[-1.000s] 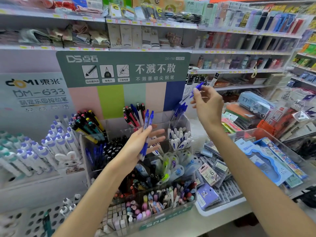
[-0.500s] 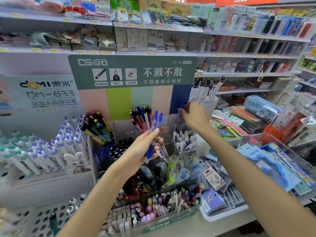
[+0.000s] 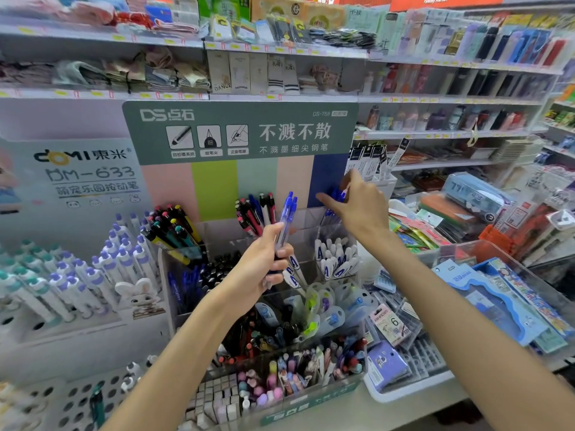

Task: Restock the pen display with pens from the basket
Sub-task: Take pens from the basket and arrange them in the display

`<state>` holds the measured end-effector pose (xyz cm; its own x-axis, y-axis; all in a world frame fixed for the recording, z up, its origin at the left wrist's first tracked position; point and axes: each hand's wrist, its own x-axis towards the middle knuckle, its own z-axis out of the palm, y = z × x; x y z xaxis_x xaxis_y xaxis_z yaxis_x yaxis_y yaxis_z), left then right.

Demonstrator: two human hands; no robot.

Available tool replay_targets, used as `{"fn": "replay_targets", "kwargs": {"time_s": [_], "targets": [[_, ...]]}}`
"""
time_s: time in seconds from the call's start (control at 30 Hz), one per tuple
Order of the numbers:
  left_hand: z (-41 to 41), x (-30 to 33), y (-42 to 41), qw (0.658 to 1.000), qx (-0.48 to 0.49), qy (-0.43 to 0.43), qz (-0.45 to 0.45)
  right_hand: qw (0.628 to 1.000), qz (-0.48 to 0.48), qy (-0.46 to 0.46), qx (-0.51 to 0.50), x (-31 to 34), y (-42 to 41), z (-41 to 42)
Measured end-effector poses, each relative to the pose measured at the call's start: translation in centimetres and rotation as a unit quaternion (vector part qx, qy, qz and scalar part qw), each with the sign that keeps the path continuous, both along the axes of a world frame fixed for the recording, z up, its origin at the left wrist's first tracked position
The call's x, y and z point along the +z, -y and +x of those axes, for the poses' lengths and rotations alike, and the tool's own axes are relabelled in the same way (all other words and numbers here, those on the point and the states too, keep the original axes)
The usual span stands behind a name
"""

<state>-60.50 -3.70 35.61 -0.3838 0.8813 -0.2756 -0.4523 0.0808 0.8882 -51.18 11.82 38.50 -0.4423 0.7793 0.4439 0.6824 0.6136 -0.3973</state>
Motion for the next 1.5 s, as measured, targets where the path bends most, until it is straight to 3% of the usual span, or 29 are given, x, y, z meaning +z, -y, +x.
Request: {"fn": "replay_targets", "kwargs": {"time_s": [0.07, 0.17, 0.33, 0.5, 0.67, 0.9, 1.07, 1.2, 1.37, 1.5], "targets": [[0.3, -0.1, -0.2, 1.0, 0.002, 0.003, 0.003, 0.986, -0.115, -0.091, 0.084, 0.3, 1.4, 0.1], [1.5, -0.1, -1.1, 1.0, -0.02, -0.02, 0.005, 0.926, -0.308, -0.123, 0.178, 0.8, 3.7, 0.6], [3.2, 0.4, -2.2, 0.99, -0.013, -0.138, -0.005, 0.887, -0.38, -0.192, 0.179, 0.4, 3.5, 2.4], [2.5, 1.6, -2.5, 0.939, -0.012, -0.344, 0.024, 0.864, -0.376, -0.314, 0.115, 0.9, 1.4, 4.8], [1.1, 3.5, -5.0, 0.924, 0.094, -0.36, 0.083, 0.85, -0.371, -0.367, 0.074, 0.6, -0.1, 6.9], [1.4, 2.6, -9.3, 0.831, 0.116, -0.54, 0.069, 0.857, -0.352, -0.374, 0.051, -0.1, -0.1, 8.2], [0.9, 0.5, -10.3, 0.813, 0.137, -0.564, 0.044, 0.862, -0.334, -0.38, 0.048, -0.3, 0.1, 8.7], [0.5, 1.0, -10.5, 0.723, 0.073, -0.685, -0.044, 0.857, -0.337, -0.387, 0.049, -0.4, 0.0, 8.9], [-0.2, 1.5, -10.8, 0.59, 0.049, -0.805, -0.031, 0.854, -0.338, -0.393, 0.041, -0.7, -0.2, 9.2], [-0.7, 0.4, -10.5, 0.574, 0.032, -0.818, -0.001, 0.856, -0.337, -0.391, 0.038, -0.9, -0.3, 9.4]]}}
